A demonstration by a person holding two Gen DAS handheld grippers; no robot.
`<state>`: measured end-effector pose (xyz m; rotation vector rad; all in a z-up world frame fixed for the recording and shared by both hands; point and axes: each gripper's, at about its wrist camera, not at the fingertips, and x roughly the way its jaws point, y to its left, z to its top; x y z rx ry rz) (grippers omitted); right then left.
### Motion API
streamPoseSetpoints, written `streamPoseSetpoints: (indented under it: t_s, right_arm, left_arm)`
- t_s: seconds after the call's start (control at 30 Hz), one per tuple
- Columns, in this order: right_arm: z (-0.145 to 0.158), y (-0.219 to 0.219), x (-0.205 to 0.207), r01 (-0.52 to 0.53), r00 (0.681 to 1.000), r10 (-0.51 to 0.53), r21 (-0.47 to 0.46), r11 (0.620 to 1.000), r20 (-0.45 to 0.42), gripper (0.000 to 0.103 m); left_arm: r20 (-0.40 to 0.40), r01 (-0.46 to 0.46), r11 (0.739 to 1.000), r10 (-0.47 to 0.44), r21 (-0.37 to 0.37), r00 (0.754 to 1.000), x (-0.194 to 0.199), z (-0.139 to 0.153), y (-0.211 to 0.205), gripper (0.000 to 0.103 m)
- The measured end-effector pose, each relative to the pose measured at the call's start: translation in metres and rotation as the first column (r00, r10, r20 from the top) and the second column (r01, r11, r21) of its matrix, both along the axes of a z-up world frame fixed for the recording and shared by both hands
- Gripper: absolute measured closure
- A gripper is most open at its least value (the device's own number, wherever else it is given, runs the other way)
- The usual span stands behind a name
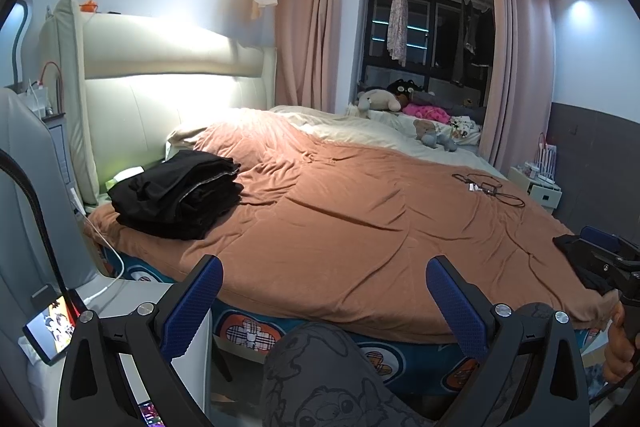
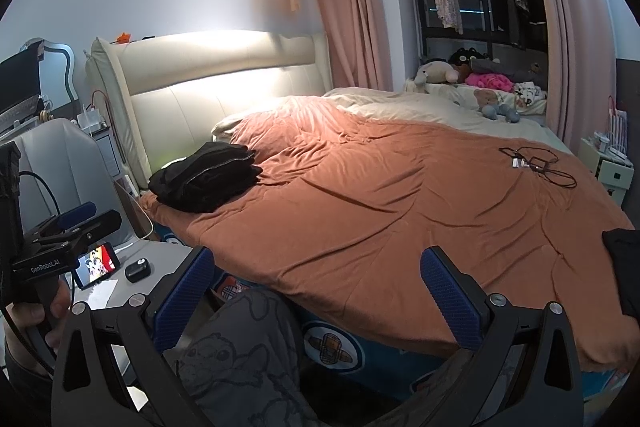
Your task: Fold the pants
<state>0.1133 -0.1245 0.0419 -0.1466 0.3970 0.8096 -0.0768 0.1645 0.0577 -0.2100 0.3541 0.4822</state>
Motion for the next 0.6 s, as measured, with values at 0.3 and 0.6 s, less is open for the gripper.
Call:
streamPoseSetpoints:
  t_s: [0.3, 0.6]
  right_arm:
    - [-0.0017, -0.0036, 0.0008, 0.005, 1.000, -0.005, 0.001, 1.000, -0.005, 0.000]
    - [-0.0004, -0.0036, 0.0006, 0.005, 1.000, -0.005, -0.001, 1.000, -0.004, 0.000]
  left_arm:
    - [0.002, 0.004, 1.000, -0.004, -0.001, 1.000, 0.0002, 0.0009, -0.0033, 0.000]
    - [0.004, 0.004, 1.000, -0.004, -0.002, 1.000, 0.0007, 0.0000, -0.0040, 0.001]
